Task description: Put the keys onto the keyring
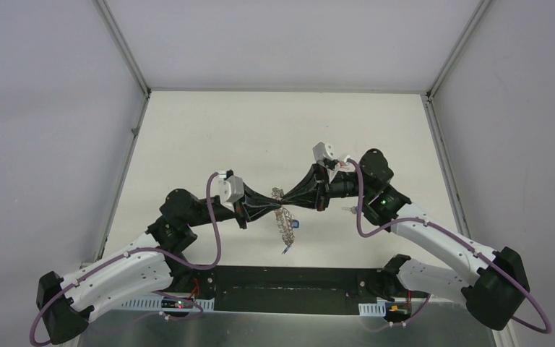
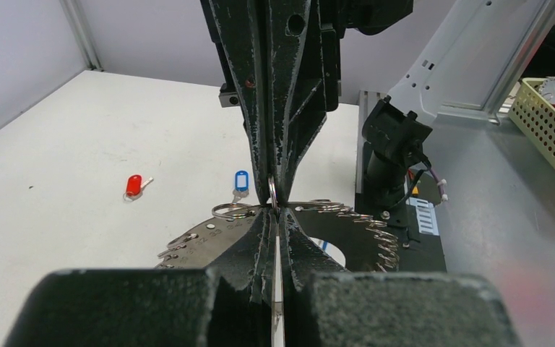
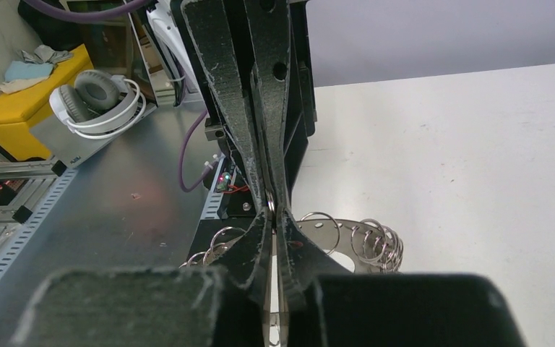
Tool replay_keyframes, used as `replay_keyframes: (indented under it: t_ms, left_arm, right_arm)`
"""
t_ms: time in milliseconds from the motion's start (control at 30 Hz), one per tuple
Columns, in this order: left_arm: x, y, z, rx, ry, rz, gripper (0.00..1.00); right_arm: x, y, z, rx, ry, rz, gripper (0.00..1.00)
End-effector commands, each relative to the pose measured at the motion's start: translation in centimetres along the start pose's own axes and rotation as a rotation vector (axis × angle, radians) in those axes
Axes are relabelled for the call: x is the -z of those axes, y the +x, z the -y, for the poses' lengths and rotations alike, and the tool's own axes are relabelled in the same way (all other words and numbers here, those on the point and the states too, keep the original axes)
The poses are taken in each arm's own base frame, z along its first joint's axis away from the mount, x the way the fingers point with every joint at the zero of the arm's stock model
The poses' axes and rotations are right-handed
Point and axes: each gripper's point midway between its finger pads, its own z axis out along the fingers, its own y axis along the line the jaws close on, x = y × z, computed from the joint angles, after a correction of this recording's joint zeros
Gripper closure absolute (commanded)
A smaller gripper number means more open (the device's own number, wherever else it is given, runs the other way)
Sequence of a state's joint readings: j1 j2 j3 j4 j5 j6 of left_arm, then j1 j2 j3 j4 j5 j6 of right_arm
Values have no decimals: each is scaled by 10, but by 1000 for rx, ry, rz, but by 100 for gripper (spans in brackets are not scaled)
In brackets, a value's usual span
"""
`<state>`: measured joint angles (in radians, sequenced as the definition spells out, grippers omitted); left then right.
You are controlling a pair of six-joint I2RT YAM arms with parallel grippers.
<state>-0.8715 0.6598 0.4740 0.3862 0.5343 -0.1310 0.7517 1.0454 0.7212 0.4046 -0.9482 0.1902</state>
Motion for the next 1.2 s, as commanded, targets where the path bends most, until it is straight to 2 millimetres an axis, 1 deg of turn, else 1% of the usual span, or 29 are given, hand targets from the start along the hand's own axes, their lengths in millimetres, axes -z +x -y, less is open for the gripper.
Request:
replay_keyframes:
  t_ms: [0, 100, 133, 167, 233, 267, 333, 400, 467, 533, 633, 733, 833, 967, 1067, 1167]
  left_arm:
    - [-1, -40, 13, -88, 56, 117, 100]
    - [0, -38, 13, -90, 54, 99, 100]
    - [1, -37, 13, -92, 51, 90, 98]
    - [2, -35, 13, -92, 45, 74, 90]
    - [5, -30, 11, -96, 30, 36, 69]
    - [7, -27, 10, -98, 21, 9, 62]
    - [11, -21, 9, -112, 15, -51, 56]
    - [14, -18, 5, -135, -3, -107, 53]
    - [18, -11, 2, -129, -19, -170, 52]
    - [20, -3, 1, -112, -20, -227, 52]
    - [16, 4, 0, -78, -15, -258, 52]
    - [7, 12, -1, -19, -7, -284, 54]
    - [-2, 17, -2, 21, 6, -280, 56]
    - [-13, 15, -2, 65, 17, -216, 62]
    - [-17, 13, 0, 68, 28, -169, 67]
    - [-18, 13, 3, 70, 45, -159, 71]
  right_arm:
    - [0, -6, -4, 33, -12, 16, 100]
    - [1, -8, -4, 42, -2, 17, 100]
    - [2, -9, -5, 44, 2, 13, 100]
    - [3, -9, -5, 46, 4, 4, 100]
    - [5, -3, -5, 27, 16, -41, 100]
    - [6, -1, -5, 20, 20, -68, 100]
    - [10, 4, -5, 1, 32, -126, 100]
    - [15, 12, -5, -28, 50, -201, 100]
    - [21, 16, 0, -22, 96, -265, 100]
    - [26, 15, 2, -32, 126, -316, 100]
    - [33, 17, 5, -62, 173, -388, 100]
    - [36, 21, 6, -85, 194, -454, 100]
    - [36, 25, 4, -102, 194, -504, 100]
    - [32, 30, -2, -113, 168, -542, 100]
    - [29, 33, -6, -105, 145, -556, 100]
    - [27, 33, -8, -102, 137, -554, 100]
